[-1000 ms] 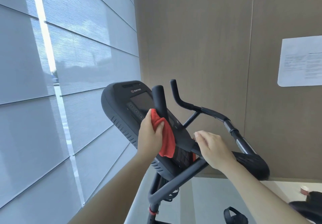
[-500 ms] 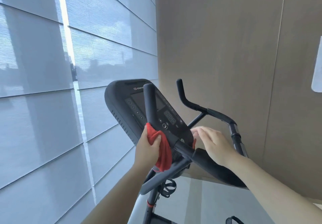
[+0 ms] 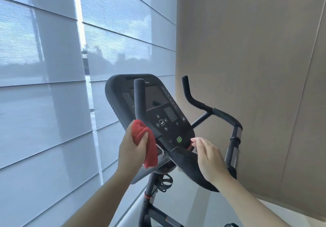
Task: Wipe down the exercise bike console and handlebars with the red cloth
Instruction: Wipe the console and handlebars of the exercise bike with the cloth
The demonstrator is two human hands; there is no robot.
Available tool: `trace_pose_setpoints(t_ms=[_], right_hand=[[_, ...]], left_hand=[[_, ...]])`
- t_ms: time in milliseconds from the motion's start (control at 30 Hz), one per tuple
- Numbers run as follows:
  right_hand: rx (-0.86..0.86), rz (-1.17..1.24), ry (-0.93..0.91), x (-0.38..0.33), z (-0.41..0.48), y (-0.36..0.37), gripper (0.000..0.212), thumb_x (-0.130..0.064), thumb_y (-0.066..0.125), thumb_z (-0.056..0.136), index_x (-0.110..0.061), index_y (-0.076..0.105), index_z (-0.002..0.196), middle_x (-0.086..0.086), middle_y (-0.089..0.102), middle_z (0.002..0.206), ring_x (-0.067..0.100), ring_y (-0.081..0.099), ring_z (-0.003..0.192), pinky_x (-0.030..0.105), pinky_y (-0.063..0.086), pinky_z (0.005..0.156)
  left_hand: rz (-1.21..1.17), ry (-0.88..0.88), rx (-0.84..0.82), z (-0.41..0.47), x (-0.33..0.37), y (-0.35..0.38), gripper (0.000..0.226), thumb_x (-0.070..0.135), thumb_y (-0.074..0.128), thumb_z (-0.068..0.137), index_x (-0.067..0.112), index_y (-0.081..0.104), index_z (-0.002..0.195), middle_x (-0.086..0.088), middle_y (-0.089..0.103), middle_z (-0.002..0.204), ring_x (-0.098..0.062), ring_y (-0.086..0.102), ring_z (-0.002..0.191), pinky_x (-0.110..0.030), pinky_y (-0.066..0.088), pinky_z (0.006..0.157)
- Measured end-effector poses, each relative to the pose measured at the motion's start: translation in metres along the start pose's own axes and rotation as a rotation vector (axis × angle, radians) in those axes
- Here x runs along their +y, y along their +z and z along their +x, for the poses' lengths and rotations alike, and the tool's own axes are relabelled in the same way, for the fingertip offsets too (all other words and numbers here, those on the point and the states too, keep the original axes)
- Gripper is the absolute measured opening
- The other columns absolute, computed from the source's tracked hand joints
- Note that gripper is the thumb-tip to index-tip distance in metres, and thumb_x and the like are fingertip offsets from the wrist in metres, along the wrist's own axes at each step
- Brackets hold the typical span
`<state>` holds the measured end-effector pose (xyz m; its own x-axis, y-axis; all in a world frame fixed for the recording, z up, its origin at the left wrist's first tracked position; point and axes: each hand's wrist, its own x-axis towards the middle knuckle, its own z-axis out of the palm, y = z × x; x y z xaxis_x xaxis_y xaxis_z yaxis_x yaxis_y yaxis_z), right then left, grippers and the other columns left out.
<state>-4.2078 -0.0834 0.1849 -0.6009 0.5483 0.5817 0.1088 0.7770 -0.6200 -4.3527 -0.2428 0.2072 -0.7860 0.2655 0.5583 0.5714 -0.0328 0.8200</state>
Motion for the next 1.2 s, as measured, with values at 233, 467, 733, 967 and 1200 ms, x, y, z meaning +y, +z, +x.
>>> trace_pose_setpoints(t_ms=[233,467,733,967,1200], right_hand=[[0.056,0.012,-0.026,0.001,0.0,0.0,0.034,-0.022,0.026,0.099,-0.018,0.059,0.109,-0.015,0.054,0.098,0.008,0.05,0.096,0.024,0.039,0.09],[0.063,0.014,-0.031,0.004,0.001,0.003,0.033,-0.026,0.027,0.1,-0.02,0.058,0.107,-0.016,0.053,0.095,0.006,0.047,0.091,0.024,0.04,0.087],[0.037,0.061,0.023,0.003,0.0,0.001,0.035,-0.029,0.025,0.1,-0.019,0.058,0.107,-0.013,0.055,0.094,0.007,0.049,0.092,0.02,0.035,0.083],[0.042,0.084,0.028,0.005,0.002,0.001,0.035,-0.029,0.025,0.1,-0.02,0.058,0.107,-0.013,0.056,0.095,0.006,0.049,0.092,0.02,0.035,0.083],[0.042,0.046,0.059,0.006,0.001,0.001,0.033,-0.031,0.024,0.1,-0.022,0.056,0.104,-0.011,0.057,0.089,0.008,0.052,0.086,0.022,0.039,0.077]], left_hand=[[0.614,0.493,-0.553,0.016,0.011,0.019,0.047,0.025,0.054,0.094,0.012,0.042,0.138,0.0,0.041,0.144,-0.02,0.021,0.142,-0.025,0.012,0.115],[0.645,0.658,-0.716,0.025,0.011,0.008,0.037,0.025,0.055,0.093,0.016,0.051,0.129,0.005,0.05,0.135,-0.011,0.035,0.133,-0.027,0.023,0.112],[0.666,0.552,-0.698,0.029,0.023,0.034,0.022,0.025,0.05,0.095,0.013,0.059,0.111,-0.001,0.061,0.111,-0.017,0.05,0.108,-0.025,0.034,0.097],[0.62,0.549,-0.797,0.032,0.017,0.032,0.024,0.029,0.047,0.097,0.017,0.057,0.115,0.004,0.061,0.112,-0.012,0.051,0.108,-0.026,0.036,0.098],[0.643,0.638,-0.524,0.027,0.008,0.048,0.029,0.035,0.045,0.096,0.015,0.06,0.111,0.002,0.065,0.11,-0.017,0.055,0.104,-0.024,0.034,0.092]])
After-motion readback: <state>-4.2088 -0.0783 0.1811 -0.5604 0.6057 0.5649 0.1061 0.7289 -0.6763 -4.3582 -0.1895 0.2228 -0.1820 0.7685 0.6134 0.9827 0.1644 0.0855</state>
